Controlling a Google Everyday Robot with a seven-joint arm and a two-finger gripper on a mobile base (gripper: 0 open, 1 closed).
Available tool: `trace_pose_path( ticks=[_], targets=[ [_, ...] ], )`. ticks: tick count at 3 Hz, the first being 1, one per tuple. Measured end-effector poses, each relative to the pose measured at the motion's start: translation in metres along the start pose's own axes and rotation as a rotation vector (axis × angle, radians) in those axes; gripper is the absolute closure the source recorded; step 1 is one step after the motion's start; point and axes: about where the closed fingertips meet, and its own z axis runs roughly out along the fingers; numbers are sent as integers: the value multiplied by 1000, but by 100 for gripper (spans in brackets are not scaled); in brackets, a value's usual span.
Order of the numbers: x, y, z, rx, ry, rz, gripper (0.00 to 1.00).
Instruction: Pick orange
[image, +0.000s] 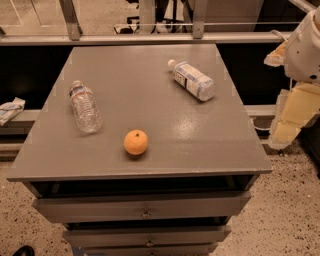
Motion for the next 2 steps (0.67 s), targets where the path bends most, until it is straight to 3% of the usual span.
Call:
trace_pose_path(
  ticks=[2],
  targets=[
    [-5, 1, 4, -9, -37, 14, 0]
  ],
)
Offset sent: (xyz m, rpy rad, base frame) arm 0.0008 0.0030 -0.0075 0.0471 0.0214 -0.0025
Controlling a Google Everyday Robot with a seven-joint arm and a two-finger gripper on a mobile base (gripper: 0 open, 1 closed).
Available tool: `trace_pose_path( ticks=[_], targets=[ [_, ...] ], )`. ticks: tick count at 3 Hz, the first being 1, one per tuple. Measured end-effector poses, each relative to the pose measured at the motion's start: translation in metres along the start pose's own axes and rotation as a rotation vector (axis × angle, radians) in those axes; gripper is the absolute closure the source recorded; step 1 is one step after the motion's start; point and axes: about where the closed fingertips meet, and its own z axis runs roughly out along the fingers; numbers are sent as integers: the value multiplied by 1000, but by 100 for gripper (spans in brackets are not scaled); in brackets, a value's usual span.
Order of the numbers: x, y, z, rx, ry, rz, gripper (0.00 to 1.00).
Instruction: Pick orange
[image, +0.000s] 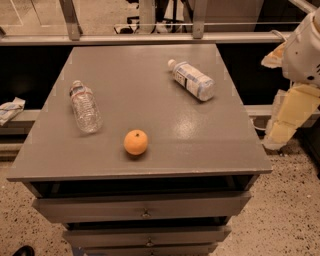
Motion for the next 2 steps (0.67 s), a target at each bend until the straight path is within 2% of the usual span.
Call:
trace_pose_path(
  ticks=[1, 2],
  targets=[
    [-25, 6, 27, -59, -154, 60, 0],
    [-90, 17, 83, -165, -430, 137, 0]
  ],
)
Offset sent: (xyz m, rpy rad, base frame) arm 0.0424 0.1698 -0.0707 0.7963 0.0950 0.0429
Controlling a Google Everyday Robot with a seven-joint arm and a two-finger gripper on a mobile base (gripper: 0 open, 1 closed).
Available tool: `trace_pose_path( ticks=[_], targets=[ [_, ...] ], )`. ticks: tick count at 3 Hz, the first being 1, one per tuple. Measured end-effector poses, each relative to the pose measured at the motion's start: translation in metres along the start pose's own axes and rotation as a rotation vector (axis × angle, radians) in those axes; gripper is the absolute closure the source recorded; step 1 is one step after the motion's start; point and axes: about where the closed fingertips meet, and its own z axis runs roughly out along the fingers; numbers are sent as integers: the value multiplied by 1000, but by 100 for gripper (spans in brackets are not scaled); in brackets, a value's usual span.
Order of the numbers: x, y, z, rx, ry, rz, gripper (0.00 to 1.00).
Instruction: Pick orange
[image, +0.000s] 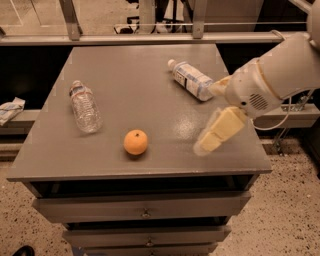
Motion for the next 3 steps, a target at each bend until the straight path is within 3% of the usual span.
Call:
trace_pose_path(
  ticks=[1, 2, 3],
  targets=[
    [-32, 10, 35, -67, -173, 38, 0],
    [-65, 28, 59, -90, -302, 3, 0],
    [-83, 47, 80, -77, -360, -64, 0]
  ],
)
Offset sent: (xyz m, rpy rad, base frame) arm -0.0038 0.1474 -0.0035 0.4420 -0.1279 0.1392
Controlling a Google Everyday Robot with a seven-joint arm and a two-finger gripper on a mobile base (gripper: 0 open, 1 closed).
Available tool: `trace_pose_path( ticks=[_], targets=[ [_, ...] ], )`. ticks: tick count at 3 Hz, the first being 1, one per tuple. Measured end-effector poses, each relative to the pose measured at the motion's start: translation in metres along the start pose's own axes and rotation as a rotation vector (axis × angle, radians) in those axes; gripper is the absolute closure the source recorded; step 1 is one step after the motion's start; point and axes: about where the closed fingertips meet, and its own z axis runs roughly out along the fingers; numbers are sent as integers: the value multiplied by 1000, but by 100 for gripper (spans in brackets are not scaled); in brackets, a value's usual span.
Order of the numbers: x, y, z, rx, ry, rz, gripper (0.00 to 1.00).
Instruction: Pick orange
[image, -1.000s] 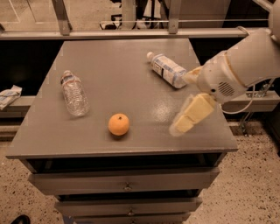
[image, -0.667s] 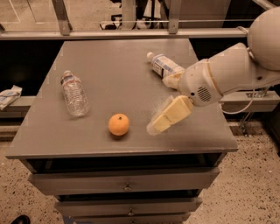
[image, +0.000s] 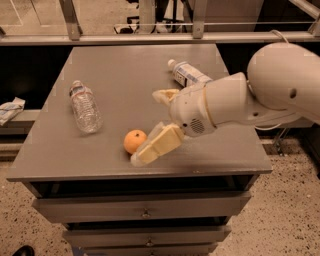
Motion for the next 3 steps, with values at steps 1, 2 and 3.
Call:
trace_pose_path(
  ticks=[1, 2, 3],
  targets=[
    [6, 9, 21, 9, -11, -38, 0],
    [26, 4, 33, 21, 5, -45, 0],
    [35, -1, 35, 26, 10, -39, 0]
  ],
)
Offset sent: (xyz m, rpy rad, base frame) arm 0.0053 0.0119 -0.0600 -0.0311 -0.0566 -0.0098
